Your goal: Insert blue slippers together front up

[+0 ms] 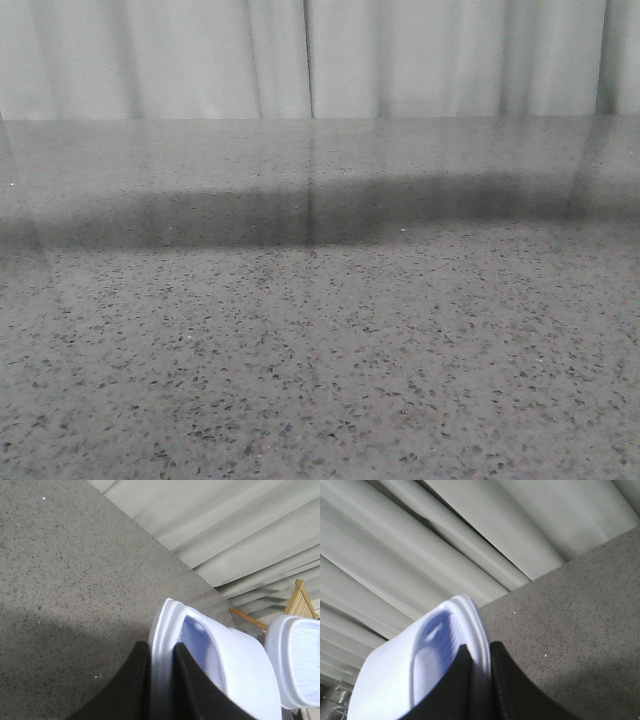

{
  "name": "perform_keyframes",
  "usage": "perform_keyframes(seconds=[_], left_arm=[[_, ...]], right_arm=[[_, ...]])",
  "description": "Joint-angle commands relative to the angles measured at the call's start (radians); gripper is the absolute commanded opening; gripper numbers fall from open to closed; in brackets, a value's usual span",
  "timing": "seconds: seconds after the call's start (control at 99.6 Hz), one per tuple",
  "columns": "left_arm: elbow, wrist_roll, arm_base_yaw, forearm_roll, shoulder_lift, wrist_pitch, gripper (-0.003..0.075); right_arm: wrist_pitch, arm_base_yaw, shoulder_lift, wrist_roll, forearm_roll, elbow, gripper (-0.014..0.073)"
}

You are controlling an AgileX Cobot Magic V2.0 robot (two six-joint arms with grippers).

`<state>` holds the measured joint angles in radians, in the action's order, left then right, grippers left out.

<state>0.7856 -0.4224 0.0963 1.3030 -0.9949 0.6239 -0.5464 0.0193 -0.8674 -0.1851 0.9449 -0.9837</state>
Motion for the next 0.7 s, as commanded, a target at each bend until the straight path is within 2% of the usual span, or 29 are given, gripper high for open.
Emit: perform_keyframes(seconds=[0.0, 0.201, 0.532, 0.693], left_arm=[[0.029, 0.002, -0.003, 0.081, 0.016, -0.001, 0.0017], [0.029, 0.000, -0.003, 0.114, 0.016, 0.007, 0.0017], [0.029, -0.032, -0.003, 0.199, 0.016, 0.048, 0.0017], [0.029, -0.046, -0.003, 0.213, 0.016, 0.058, 0.0017]], right_arm=[[0.028, 0.002, 0.015, -0.009, 0.043, -0.033, -0.0083], [-0.013, 0.002, 0.015, -0.009, 0.045, -0.031, -0.0083], [-0.003, 0.002, 0.013, -0.009, 0.078, 0.028, -0.0107], [0.016, 0.002, 0.013, -0.009, 0.144, 0.084, -0.0107]])
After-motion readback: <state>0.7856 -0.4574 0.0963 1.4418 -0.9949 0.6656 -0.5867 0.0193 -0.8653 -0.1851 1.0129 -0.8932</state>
